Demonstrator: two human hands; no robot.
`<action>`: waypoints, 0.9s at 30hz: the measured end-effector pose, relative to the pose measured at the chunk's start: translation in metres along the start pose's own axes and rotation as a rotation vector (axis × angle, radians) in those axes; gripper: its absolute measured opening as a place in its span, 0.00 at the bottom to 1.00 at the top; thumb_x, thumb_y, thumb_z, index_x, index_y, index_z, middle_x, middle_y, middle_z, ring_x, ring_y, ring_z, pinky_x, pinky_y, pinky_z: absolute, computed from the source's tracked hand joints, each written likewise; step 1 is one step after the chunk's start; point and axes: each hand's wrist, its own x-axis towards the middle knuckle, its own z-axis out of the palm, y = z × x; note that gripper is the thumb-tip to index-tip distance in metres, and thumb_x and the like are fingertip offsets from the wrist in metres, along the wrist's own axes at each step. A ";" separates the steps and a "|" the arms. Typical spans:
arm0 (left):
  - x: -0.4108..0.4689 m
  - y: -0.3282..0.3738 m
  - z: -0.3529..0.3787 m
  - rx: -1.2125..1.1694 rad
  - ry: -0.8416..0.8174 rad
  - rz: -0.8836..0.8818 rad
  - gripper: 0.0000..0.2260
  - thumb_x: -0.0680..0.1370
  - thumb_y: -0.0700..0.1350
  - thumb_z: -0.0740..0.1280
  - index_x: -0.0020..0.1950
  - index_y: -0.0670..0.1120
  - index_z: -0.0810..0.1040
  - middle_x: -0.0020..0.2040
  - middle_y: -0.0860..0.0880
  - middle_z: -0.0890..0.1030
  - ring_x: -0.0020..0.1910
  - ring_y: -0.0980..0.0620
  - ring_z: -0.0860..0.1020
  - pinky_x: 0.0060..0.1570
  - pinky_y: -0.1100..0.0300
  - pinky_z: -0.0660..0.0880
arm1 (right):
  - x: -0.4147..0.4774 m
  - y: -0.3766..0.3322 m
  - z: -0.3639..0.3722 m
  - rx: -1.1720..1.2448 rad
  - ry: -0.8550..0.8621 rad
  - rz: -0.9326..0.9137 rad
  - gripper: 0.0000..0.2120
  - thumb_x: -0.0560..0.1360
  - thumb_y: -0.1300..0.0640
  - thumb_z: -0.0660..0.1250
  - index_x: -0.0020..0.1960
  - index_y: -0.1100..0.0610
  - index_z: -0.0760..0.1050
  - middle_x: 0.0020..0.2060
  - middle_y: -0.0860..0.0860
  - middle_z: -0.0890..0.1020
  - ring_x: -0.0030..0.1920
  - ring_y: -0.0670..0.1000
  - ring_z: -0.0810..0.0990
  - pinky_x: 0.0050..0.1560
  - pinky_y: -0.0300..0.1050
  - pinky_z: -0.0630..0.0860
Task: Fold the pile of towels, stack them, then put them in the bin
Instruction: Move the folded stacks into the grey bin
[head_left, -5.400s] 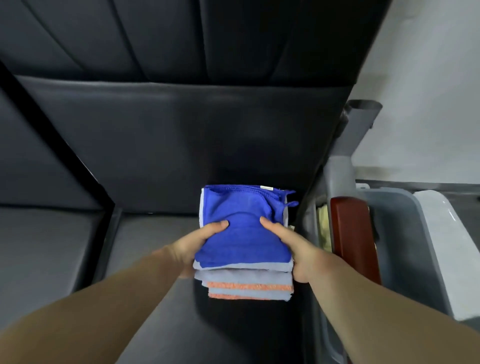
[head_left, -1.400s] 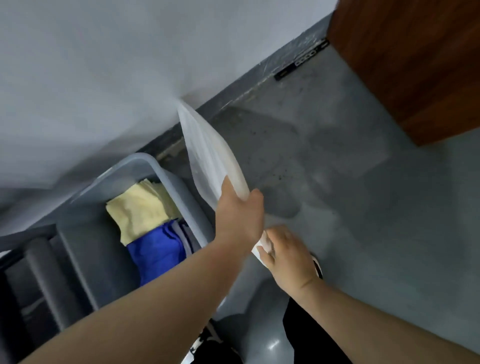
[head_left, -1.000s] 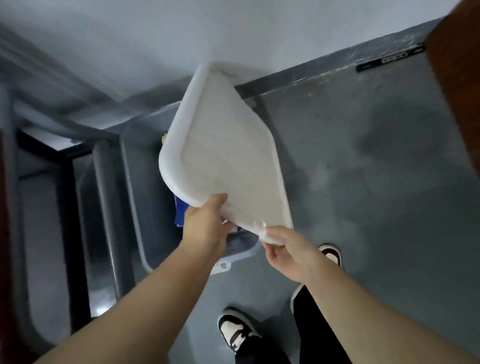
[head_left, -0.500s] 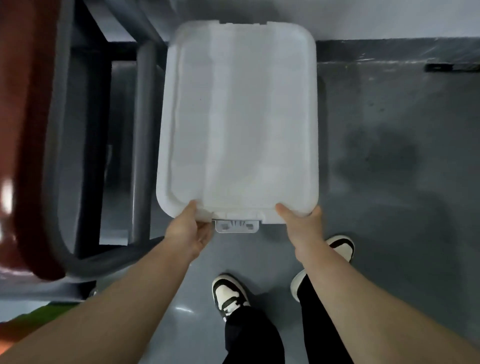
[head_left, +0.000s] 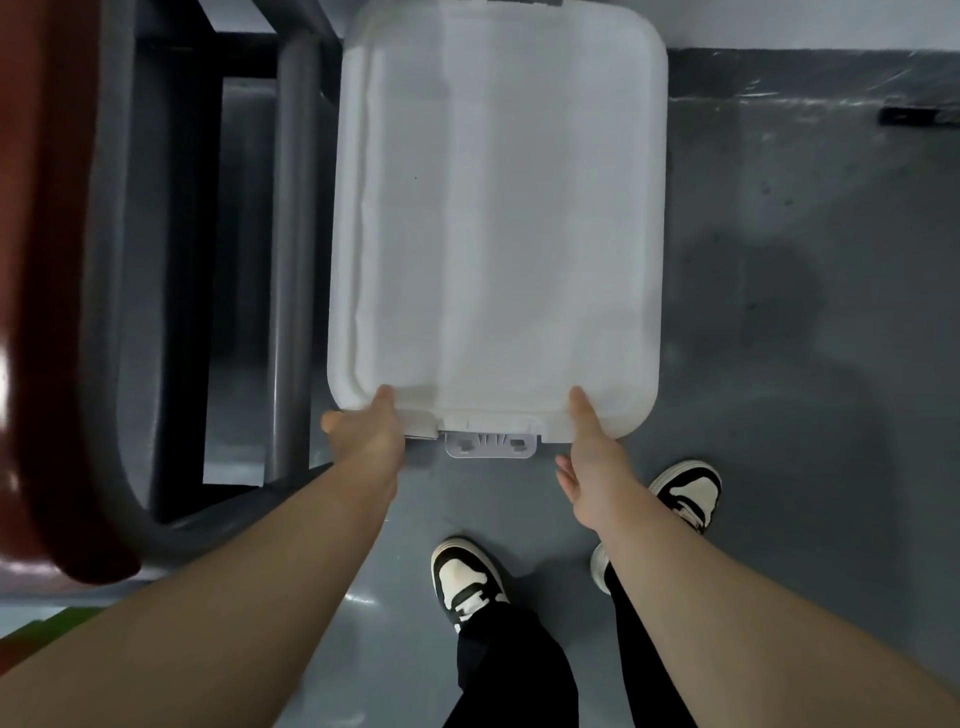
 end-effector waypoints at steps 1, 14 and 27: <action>0.004 -0.001 -0.001 -0.023 -0.014 0.018 0.24 0.77 0.60 0.68 0.66 0.50 0.64 0.55 0.45 0.80 0.50 0.43 0.83 0.50 0.46 0.82 | 0.000 0.001 0.003 0.031 -0.030 0.049 0.32 0.68 0.29 0.74 0.64 0.46 0.75 0.57 0.44 0.81 0.53 0.48 0.81 0.63 0.46 0.79; 0.016 -0.012 0.004 -0.013 -0.160 0.084 0.15 0.85 0.50 0.62 0.68 0.50 0.61 0.58 0.46 0.76 0.54 0.44 0.82 0.32 0.57 0.81 | 0.009 -0.006 -0.013 0.258 -0.078 0.071 0.18 0.72 0.49 0.80 0.59 0.50 0.79 0.53 0.48 0.87 0.53 0.50 0.86 0.55 0.47 0.80; 0.020 -0.012 -0.001 0.112 -0.202 0.114 0.15 0.85 0.54 0.61 0.67 0.53 0.60 0.52 0.47 0.80 0.38 0.50 0.83 0.38 0.56 0.79 | -0.014 0.009 0.027 0.047 -0.213 0.228 0.24 0.73 0.34 0.74 0.57 0.52 0.78 0.43 0.52 0.83 0.40 0.50 0.82 0.44 0.44 0.83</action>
